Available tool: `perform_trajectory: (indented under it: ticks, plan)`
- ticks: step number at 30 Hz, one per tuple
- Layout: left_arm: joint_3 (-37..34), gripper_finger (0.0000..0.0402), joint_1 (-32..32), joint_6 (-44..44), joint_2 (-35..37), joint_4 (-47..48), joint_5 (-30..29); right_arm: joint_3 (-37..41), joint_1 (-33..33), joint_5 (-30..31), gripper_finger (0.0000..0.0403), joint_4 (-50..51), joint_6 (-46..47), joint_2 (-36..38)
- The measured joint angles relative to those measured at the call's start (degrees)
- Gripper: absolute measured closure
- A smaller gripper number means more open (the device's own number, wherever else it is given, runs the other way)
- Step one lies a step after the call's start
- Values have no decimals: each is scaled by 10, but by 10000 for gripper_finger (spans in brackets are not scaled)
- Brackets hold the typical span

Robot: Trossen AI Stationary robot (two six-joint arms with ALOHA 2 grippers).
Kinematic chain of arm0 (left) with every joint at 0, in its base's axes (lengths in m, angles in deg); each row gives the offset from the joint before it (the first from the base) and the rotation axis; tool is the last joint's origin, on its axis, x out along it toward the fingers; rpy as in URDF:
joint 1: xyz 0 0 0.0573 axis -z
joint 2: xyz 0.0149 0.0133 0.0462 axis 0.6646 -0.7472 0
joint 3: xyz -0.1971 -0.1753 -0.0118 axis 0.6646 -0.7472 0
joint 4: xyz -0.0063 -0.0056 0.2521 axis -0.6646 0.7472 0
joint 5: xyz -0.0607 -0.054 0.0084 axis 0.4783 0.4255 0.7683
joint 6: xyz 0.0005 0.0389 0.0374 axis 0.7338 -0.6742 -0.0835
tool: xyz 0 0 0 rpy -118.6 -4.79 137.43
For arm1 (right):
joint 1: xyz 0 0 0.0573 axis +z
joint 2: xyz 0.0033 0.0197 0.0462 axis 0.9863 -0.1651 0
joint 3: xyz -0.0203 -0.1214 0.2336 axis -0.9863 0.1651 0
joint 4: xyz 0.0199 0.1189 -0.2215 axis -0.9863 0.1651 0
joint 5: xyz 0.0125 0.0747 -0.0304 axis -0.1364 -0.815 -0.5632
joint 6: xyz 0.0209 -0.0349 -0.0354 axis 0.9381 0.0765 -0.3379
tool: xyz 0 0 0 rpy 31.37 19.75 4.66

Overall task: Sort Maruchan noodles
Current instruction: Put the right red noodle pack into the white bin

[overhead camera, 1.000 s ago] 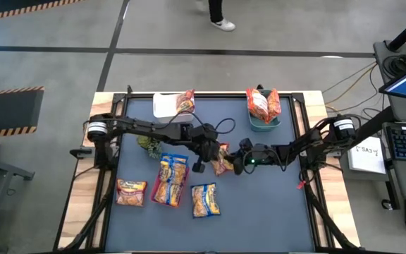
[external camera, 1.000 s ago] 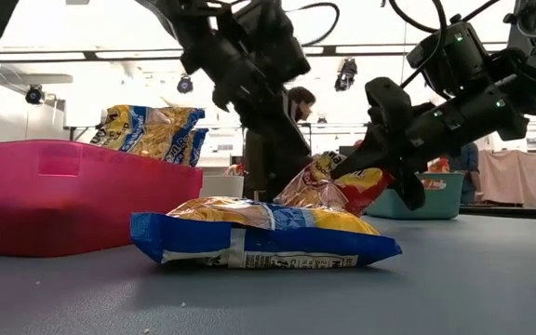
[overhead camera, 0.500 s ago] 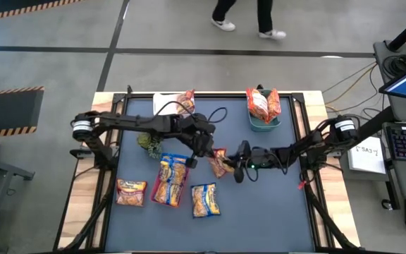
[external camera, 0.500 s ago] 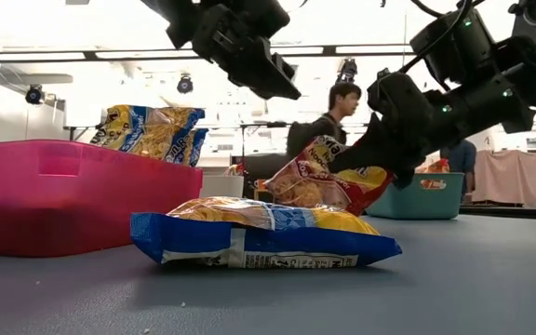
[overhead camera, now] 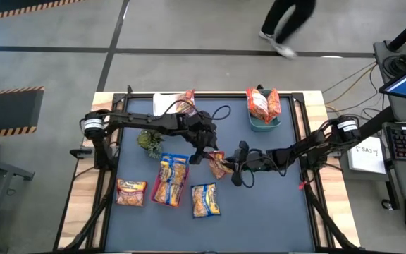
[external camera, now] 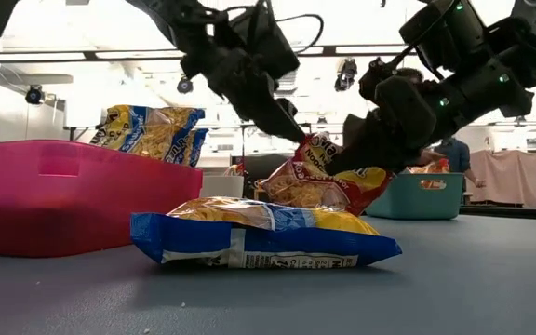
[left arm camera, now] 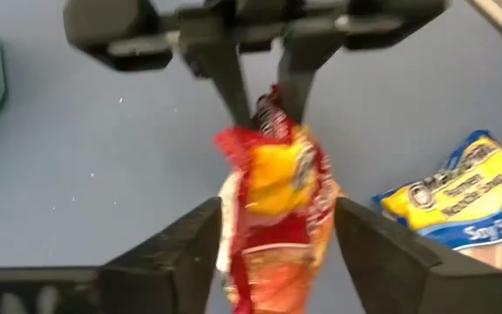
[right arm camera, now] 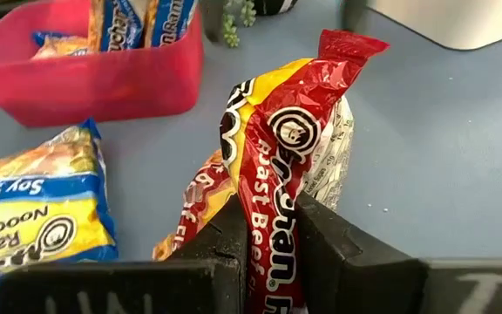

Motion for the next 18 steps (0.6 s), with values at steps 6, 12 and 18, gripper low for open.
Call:
perform_trajectory:
  ticks: [6, 12, 18]
  plan:
    - [-1, 151, -6, -6, -44, -6, 4, -19, 1, 0, 346, 42, -10, 6]
    - [-1, 167, -3, 9, -74, -30, 65, -20, 2, -1, 346, 46, -11, 6]
    - [0, 227, -1, 12, -83, -33, 65, -21, 2, -3, 346, 47, -9, 6]
